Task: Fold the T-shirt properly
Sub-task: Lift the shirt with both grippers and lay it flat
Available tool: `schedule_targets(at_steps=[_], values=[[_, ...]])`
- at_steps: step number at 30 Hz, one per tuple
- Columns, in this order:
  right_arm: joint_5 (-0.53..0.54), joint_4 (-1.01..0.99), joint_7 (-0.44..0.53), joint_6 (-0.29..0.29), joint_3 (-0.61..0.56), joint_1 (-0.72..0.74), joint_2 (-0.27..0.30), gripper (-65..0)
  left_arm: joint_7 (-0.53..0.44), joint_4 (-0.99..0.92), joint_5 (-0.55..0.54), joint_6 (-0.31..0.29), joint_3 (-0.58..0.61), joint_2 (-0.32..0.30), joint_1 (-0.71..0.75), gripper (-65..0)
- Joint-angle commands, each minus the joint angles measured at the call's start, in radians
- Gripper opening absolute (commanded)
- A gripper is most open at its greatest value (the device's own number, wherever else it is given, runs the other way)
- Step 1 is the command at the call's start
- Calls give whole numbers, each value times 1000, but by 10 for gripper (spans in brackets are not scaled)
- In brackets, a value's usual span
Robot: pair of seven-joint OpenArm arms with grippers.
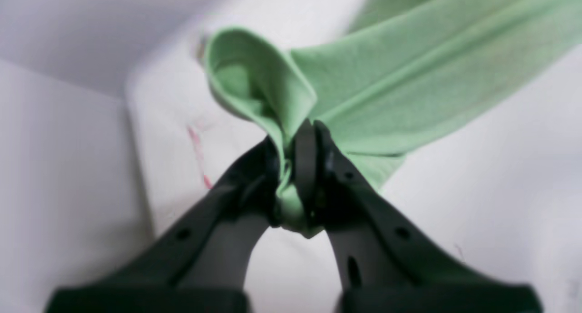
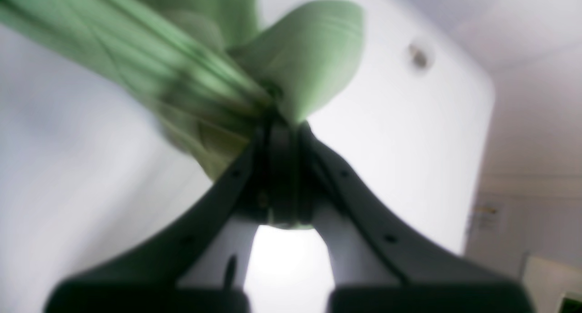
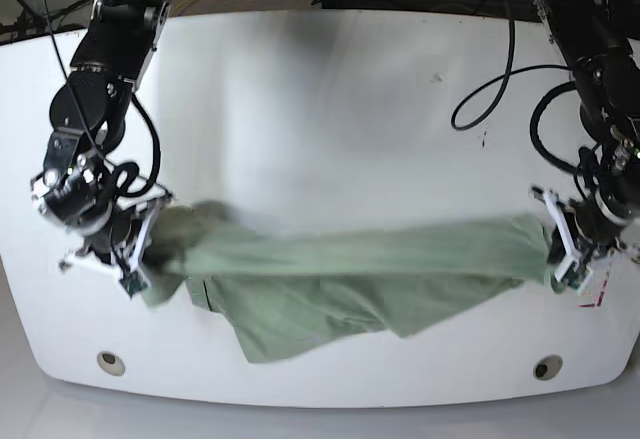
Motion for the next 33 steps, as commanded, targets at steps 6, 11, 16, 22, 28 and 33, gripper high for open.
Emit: schedule_targets(at_steps=[6, 11, 16, 22, 28, 33], values=[[-41, 77, -5, -5, 96, -208, -57, -650, 7, 31, 45, -17, -73, -20, 197, -650], [-41, 77, -5, -5, 149, -302, -96, -650, 5, 29, 51, -17, -78, -23, 291, -650], [-41, 77, -7, -5, 168, -374, -126, -650, 4, 25, 52, -17, -78, -28, 372, -650], [-34, 77, -1, -5, 172, -443, -128, -650, 2, 23, 51, -17, -78, -43, 447, -650], [114, 77, 3, -5, 189, -512, -123, -650, 2, 22, 51, -17, -78, -40, 473, -650], [124, 74, 3, -5, 223, -528, -151, -650, -27, 22, 52, -17, -75, -38, 487, -650]])
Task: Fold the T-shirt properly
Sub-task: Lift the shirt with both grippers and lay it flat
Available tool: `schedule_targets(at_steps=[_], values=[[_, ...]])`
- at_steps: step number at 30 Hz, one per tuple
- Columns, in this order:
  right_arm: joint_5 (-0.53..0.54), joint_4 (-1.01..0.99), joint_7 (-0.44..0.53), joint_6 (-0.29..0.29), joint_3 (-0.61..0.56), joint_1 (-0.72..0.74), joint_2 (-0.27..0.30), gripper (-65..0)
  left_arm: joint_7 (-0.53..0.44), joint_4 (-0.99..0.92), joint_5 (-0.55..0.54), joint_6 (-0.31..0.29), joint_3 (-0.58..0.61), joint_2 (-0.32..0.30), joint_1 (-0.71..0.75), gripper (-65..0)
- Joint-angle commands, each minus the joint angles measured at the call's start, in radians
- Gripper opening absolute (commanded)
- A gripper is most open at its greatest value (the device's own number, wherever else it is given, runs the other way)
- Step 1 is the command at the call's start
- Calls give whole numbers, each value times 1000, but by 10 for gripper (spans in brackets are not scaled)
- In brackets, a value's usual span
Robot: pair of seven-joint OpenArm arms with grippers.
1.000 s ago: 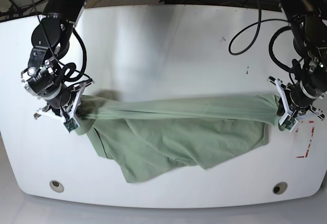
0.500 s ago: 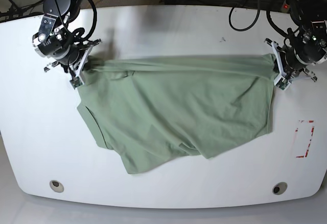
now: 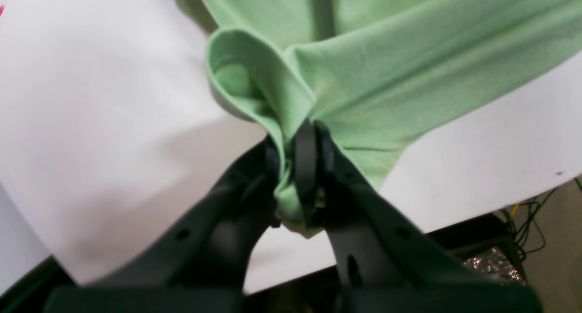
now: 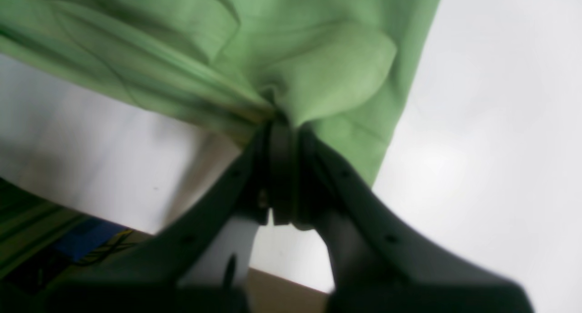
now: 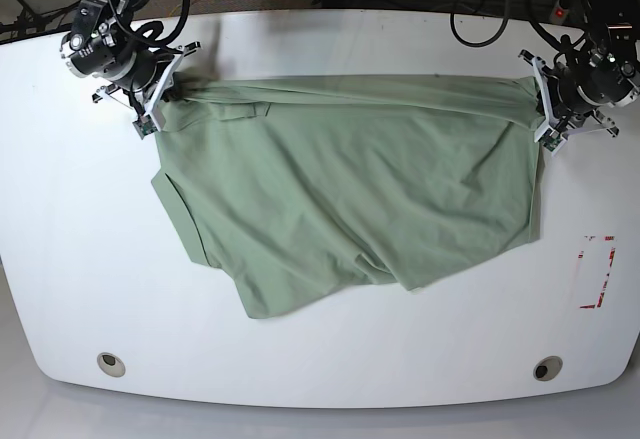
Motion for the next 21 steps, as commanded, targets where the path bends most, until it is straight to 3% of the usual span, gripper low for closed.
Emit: schedule_targets(at_steps=[1, 5, 15, 21], values=[[-35, 15, -1, -9, 14, 4, -13, -650, -14, 13, 38, 10, -13, -20, 2, -650], [-35, 15, -1, -9, 15, 2, -18, -650, -76, 13, 40, 10, -15, -20, 46, -650], [-25, 15, -4, -9, 55, 1, -25, -650, -96, -4, 37, 10, -16, -20, 60, -650], [-22, 18, -9, -9, 92, -4, -56, -403, -102, -4, 32, 10, -16, -20, 60, -647]])
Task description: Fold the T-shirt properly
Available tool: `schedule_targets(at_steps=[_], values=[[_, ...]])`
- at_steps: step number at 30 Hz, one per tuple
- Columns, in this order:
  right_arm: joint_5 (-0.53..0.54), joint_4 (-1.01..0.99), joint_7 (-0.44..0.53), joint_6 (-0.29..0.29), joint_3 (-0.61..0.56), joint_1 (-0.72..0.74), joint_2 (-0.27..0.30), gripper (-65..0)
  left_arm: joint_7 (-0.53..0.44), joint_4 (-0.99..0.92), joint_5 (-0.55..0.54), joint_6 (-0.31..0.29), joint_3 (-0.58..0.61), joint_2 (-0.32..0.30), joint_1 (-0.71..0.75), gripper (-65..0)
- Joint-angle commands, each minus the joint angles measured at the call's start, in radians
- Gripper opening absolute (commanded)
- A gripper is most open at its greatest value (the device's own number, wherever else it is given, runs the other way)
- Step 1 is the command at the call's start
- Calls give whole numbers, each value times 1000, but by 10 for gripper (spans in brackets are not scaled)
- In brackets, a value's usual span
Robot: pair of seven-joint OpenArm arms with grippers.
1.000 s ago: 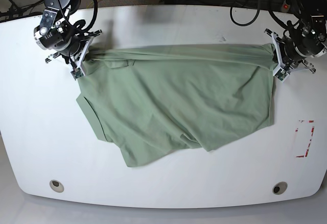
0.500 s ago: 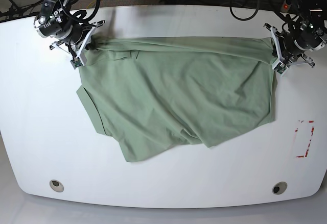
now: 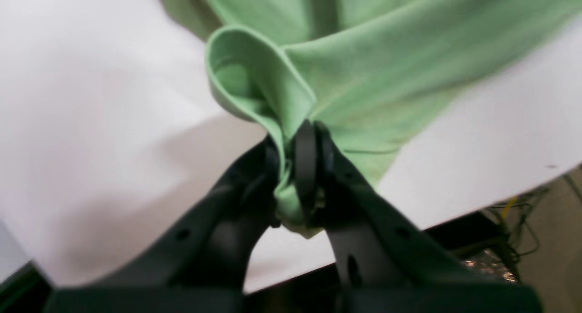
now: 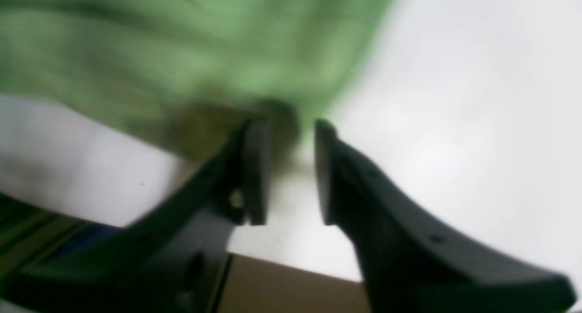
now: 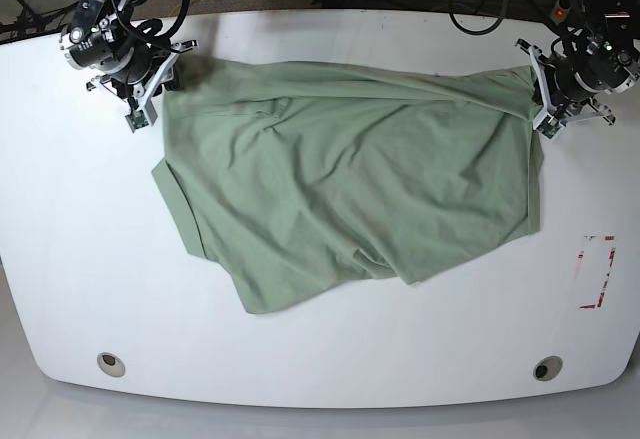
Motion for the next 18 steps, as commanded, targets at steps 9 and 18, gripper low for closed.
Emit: schedule_targets(at_steps=[9, 18], values=[[316, 12, -68, 2, 151, -16, -18, -225, -1, 16, 5, 6, -5, -19, 0, -521], [415, -148, -113, 2, 272, 47, -55, -227, -1, 16, 0, 6, -11, -23, 1, -274]])
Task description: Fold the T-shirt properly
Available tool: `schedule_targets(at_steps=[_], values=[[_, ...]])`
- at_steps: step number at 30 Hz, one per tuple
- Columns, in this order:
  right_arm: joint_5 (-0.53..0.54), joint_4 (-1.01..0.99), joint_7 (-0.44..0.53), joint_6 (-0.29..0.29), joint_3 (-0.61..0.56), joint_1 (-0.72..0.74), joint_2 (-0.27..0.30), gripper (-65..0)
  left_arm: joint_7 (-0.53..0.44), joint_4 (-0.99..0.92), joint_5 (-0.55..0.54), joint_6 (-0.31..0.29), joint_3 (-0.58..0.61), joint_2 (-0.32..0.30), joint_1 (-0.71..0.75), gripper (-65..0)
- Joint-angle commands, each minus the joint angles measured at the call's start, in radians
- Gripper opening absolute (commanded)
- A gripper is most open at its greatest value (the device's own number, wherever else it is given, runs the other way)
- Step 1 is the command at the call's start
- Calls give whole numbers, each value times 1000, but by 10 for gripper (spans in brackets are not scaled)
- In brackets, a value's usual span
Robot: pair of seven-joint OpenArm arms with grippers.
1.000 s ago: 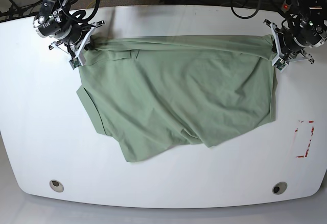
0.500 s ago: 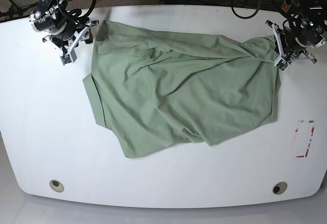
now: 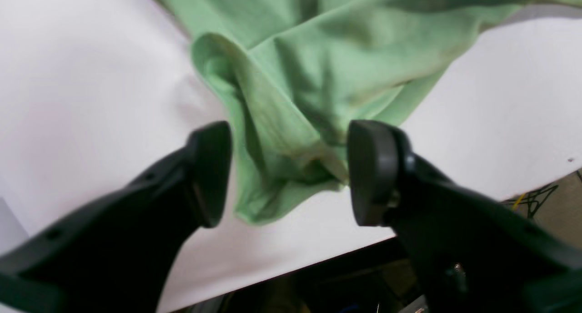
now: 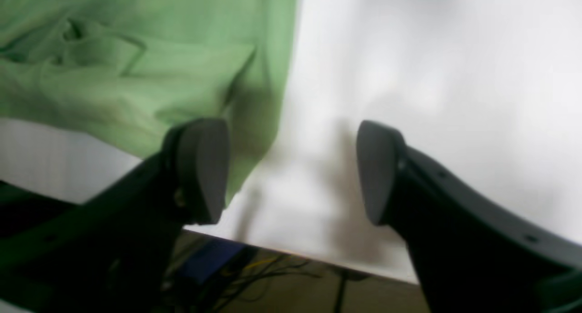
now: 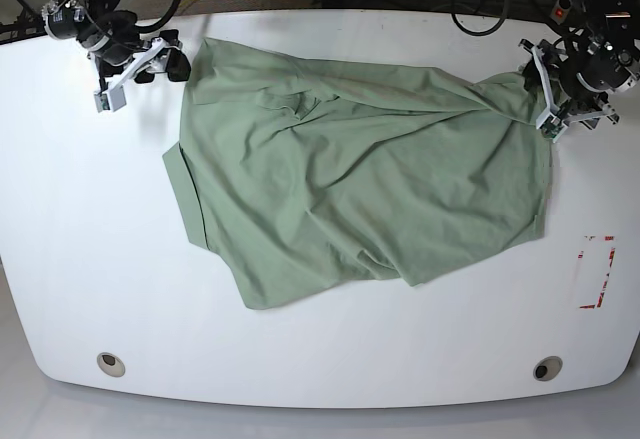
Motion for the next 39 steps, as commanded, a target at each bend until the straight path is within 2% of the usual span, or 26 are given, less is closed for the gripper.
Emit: schedule_targets(at_steps=[1, 4, 10, 13, 16, 22, 24, 27, 29, 34, 36, 38, 39], values=[[17, -20, 9, 2, 9, 20, 4, -227, -6, 15, -9, 5, -11, -20, -1, -274], [17, -72, 9, 2, 3, 28, 3, -227, -6, 15, -10, 5, -23, -18, 2, -279], [20, -199, 23, 2, 11, 95, 1, -228, 50, 15, -88, 5, -87, -18, 1, -379], [17, -259, 31, 2, 11, 135, 4, -228, 50, 15, -115, 5, -104, -25, 4, -383], [16, -320, 32, 2, 8, 186, 3, -228, 51, 15, -124, 5, -109, -61, 4, -385], [9, -379, 32, 2, 0, 232, -25, -230, 51, 15, -122, 5, -115, -65, 4, -386], [-12, -382, 35, 2, 0, 236, -34, -274, 51, 15, -122, 5, -130, -63, 4, -386], [-37, -389, 98, 2, 2, 236, -36, -406, 51, 11, -122, 5, -155, -57, 4, -386], [-50, -394, 126, 2, -4, 236, -34, -461, 51, 9, -122, 5, -158, -57, 4, -386], [-84, -429, 155, 2, -64, 236, -11, -445, 50, 9, -118, 5, -159, -54, -1, -388], [-84, -429, 173, 2, -83, 233, -11, -517, 50, 9, -115, 5, -161, -37, -16, -388], [-84, -429, 176, 2, -93, 232, -11, -628, 53, 9, -107, 5, -172, -17, -33, -385], [-84, -429, 178, 2, -97, 230, -10, -650, 53, 9, -102, 5, -186, -8, -35, -383]])
